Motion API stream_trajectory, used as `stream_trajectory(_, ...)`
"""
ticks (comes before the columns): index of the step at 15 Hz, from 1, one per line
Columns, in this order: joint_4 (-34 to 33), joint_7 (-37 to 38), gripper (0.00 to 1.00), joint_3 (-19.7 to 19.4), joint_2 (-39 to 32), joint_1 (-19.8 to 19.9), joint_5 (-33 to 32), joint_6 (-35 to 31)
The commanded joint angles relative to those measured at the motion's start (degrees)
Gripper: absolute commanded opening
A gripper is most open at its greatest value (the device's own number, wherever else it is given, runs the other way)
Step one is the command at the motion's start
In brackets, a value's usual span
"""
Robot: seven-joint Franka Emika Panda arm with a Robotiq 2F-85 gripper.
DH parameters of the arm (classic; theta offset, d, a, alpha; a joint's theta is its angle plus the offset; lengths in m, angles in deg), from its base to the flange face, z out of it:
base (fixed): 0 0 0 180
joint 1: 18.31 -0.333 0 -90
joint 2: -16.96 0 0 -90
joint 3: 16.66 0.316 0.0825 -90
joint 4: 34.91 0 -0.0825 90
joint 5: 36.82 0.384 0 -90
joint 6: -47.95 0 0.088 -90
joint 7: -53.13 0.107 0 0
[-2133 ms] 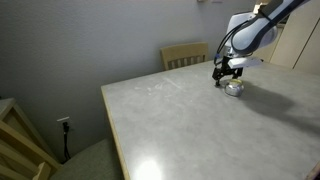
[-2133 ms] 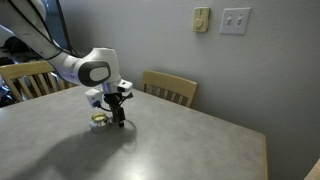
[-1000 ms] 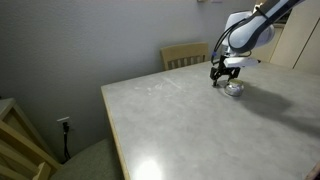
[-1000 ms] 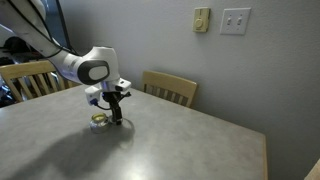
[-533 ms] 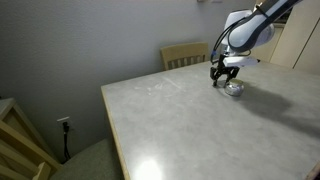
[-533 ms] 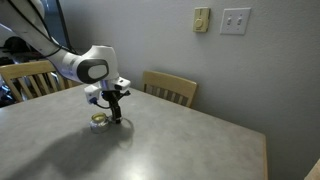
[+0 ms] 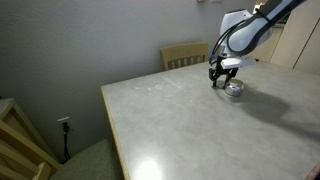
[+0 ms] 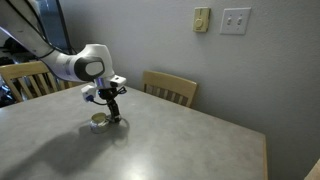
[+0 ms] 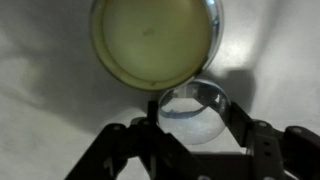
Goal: Put the silver lid on top of the candle container
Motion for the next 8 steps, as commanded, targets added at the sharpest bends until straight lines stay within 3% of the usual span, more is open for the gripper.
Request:
stream_trajectory(1,1.1,3.0,0.44,-2.1,1.9,-2.9,-2.9,2.6)
stream_trajectory(8,-1.7,2.8,0.44,-2.1,3.1,-2.3,-5.8,7.0)
